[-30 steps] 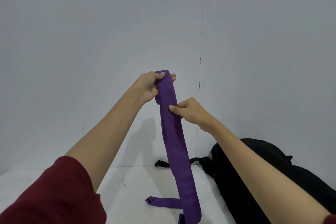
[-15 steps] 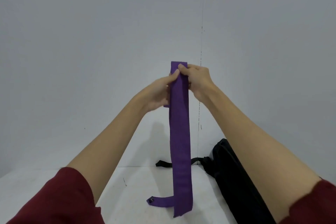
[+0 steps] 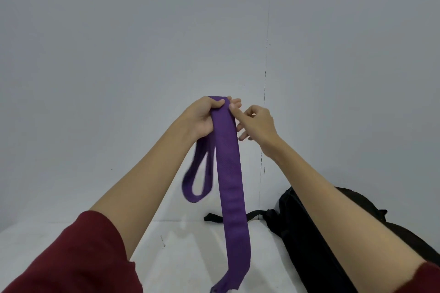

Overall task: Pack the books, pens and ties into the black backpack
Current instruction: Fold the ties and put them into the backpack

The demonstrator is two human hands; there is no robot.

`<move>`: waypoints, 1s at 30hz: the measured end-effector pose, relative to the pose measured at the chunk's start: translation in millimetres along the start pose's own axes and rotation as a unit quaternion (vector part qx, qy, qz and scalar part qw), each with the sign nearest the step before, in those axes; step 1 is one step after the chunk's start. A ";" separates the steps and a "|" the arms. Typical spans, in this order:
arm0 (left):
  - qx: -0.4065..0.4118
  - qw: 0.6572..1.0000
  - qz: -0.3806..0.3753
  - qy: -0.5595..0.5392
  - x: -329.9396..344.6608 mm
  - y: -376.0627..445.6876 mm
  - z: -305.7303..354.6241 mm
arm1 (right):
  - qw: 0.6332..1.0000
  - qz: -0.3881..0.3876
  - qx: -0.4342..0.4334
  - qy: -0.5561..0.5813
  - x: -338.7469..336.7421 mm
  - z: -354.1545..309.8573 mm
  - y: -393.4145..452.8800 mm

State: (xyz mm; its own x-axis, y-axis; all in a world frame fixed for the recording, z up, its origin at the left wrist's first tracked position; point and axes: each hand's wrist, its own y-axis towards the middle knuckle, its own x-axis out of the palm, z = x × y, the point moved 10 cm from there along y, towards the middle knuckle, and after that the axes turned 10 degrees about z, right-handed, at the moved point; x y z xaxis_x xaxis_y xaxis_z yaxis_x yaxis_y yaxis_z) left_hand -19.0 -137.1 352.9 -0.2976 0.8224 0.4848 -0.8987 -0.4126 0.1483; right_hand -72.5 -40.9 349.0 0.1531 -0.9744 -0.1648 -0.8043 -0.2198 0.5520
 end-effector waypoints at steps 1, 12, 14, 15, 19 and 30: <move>-0.004 1.000 0.006 -0.013 -2.7 1.1 0.3 | 1.000 0.003 -0.015 -0.002 1.2 -2.5 -0.8; 0.003 0.999 0.030 -0.030 -19.0 -2.2 15.9 | 0.997 -0.070 -0.033 -0.013 19.8 -9.9 -6.1; 0.013 0.999 0.036 -0.019 -22.5 -2.4 22.5 | 0.991 -0.129 -0.029 -0.026 24.2 -3.6 -13.9; 0.016 0.999 0.037 -0.010 -24.1 -2.4 25.2 | 0.986 -0.160 -0.028 -0.041 26.8 1.7 -17.8; 0.010 0.999 0.041 0.021 -27.4 -1.5 23.7 | 0.966 -0.232 -0.009 -0.111 31.5 29.1 -28.2; 0.033 0.998 0.017 0.053 -6.8 -2.2 31.3 | 0.971 -0.226 -0.006 -0.077 30.6 19.3 -28.6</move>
State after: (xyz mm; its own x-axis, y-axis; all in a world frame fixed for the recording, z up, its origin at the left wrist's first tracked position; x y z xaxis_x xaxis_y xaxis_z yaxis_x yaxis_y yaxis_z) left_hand -4.9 -154.0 376.3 -0.3631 0.8428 0.3972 -0.8654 -0.4631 0.1913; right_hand -55.9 -63.5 312.4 0.4004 -0.7596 -0.5125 -0.6682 -0.6248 0.4039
